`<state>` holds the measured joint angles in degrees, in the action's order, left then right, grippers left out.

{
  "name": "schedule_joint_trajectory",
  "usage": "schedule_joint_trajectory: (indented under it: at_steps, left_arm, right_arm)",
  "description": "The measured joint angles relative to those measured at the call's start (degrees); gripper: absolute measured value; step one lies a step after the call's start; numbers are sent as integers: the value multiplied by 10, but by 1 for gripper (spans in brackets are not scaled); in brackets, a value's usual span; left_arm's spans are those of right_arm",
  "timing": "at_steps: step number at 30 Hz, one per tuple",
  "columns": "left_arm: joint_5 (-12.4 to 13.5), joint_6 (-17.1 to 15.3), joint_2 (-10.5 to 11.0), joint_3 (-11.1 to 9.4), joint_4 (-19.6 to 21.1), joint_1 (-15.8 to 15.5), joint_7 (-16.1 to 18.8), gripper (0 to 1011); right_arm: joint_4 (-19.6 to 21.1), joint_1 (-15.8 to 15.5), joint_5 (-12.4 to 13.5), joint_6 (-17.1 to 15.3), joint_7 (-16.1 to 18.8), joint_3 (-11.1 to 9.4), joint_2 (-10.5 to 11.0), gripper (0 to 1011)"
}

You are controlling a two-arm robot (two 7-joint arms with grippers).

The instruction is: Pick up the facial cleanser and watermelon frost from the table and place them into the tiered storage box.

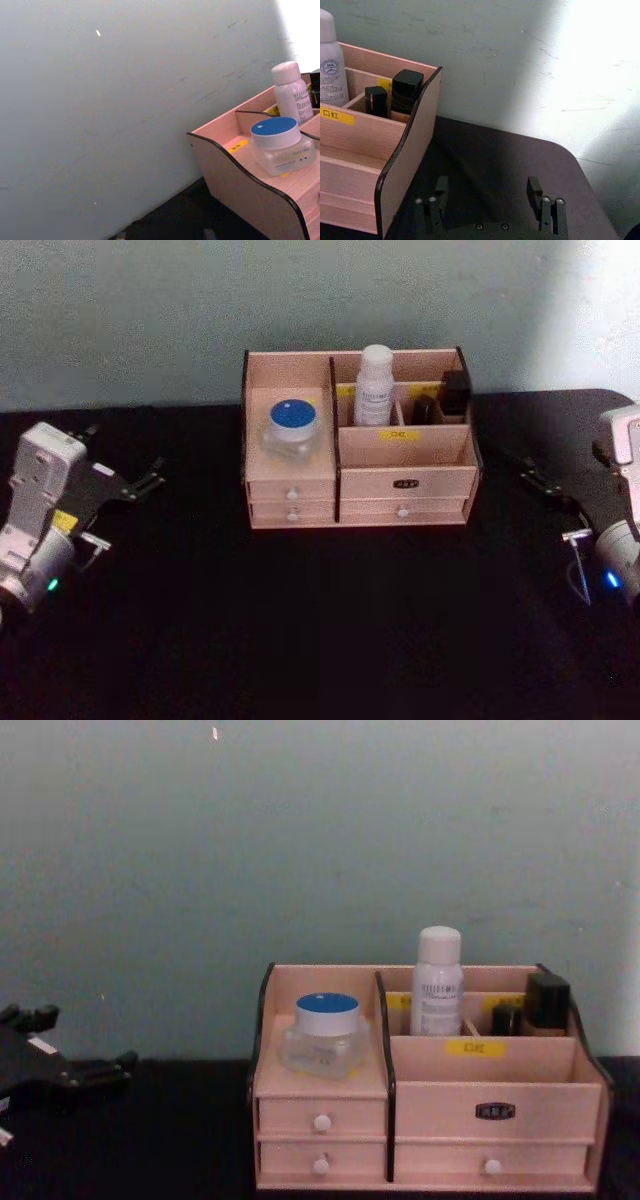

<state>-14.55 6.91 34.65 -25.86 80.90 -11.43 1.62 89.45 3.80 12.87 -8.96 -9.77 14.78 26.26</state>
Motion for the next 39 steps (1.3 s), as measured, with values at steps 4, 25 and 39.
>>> schedule_joint_trajectory:
  at_steps: [4,25,39]
  left_arm:
    - [0,0,0,0,0,0,0,1001]
    - [0,0,0,0,0,0,0,1001]
    - [0,0,0,0,0,0,0,1001]
  right_arm:
    - [0,0,0,0,0,0,0,1003]
    - [1,0,-1,1,-1,0,0,1003]
    - [1,0,-1,1,-1,0,0,1002]
